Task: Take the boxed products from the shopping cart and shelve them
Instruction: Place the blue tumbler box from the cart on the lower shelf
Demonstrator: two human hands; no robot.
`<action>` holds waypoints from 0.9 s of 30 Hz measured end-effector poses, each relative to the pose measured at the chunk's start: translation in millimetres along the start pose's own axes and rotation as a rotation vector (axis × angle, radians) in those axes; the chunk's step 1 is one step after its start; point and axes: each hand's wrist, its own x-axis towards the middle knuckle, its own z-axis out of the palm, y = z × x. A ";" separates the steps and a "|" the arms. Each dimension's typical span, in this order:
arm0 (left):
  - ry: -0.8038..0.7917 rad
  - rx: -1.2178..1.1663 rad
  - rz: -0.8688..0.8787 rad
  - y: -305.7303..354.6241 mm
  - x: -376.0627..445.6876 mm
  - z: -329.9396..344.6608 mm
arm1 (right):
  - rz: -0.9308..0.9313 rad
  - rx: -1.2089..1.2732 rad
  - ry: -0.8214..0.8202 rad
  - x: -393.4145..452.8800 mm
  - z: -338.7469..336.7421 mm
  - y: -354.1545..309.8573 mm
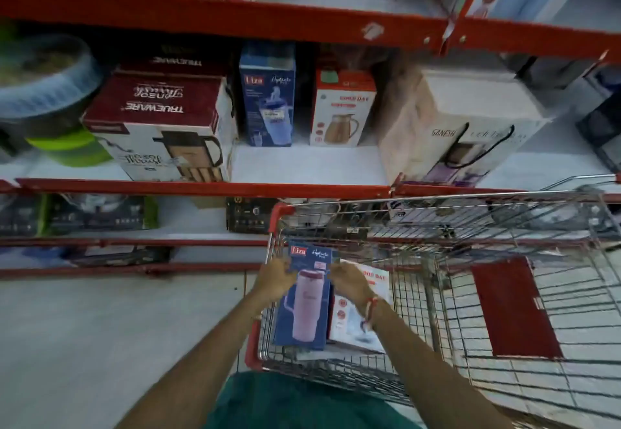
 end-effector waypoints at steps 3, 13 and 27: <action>-0.132 0.022 -0.152 -26.7 5.4 25.8 | 0.072 -0.044 -0.035 9.2 23.0 17.1; -0.133 -0.108 -0.214 -43.9 12.1 26.4 | 0.104 0.191 0.046 4.1 32.1 2.9; 0.173 -0.411 0.110 12.2 -29.7 -63.8 | -0.311 0.294 0.139 -56.1 -35.6 -76.6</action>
